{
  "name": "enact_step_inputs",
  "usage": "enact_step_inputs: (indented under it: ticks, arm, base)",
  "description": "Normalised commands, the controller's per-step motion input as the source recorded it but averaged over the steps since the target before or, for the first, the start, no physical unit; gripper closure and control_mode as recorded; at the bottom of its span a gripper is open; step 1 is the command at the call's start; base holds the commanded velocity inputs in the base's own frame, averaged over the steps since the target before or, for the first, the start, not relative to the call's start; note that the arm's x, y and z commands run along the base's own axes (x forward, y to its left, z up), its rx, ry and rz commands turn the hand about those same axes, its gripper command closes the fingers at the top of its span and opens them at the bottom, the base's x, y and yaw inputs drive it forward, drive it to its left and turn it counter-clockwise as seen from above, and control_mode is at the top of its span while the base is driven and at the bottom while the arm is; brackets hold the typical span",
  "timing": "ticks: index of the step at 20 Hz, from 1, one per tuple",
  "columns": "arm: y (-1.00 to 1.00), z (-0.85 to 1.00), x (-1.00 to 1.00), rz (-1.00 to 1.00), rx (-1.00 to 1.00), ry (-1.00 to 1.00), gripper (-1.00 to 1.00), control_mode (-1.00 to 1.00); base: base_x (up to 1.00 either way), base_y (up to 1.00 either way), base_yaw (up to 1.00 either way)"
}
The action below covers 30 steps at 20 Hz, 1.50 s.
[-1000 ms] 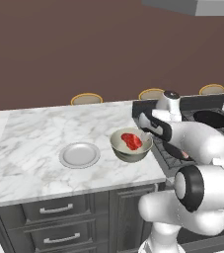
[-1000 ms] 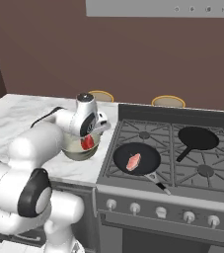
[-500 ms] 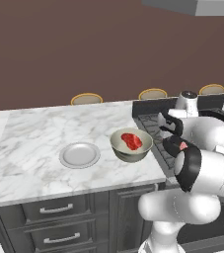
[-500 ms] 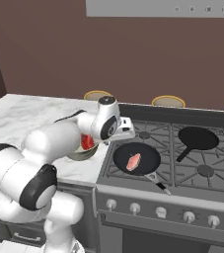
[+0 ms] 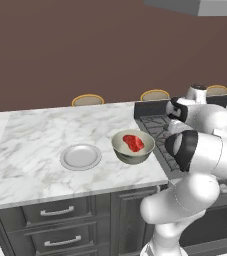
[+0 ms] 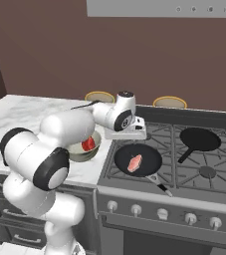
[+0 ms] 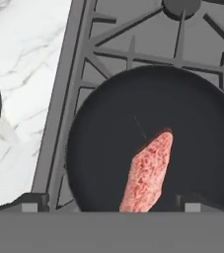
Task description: Place one of the steaks on the plate and the other in the bowl. Then place the bowl in the fridge.
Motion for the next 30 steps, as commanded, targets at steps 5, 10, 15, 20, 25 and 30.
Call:
enact_step_inputs:
  ticks: [5, 10, 15, 20, 25, 30]
  arm:
    - [-0.34, 0.0, -0.02, -0.29, 0.14, 0.12, -1.0, -1.0]
    - [-0.11, -0.2, -0.1, -0.06, 0.01, 0.0, -1.0, -1.0]
    - [-0.05, -0.59, 0.0, -0.05, -0.06, 0.03, -1.0, -1.0]
    - [0.0, -0.61, 0.0, -0.01, -0.05, 0.04, -1.0, -1.0]
    - [-0.09, -0.36, 0.0, -0.04, 0.0, 0.09, -1.0, -1.0]
    - [-0.02, -0.31, 0.0, -0.02, 0.0, 0.08, -1.0, -1.0]
  base:
    - [0.0, 0.0, 0.0]
    - [0.0, 0.0, 0.0]
    - [0.0, 0.0, 0.0]
    - [0.0, 0.0, 0.0]
    - [0.0, 0.0, 0.0]
    - [0.0, 0.0, 0.0]
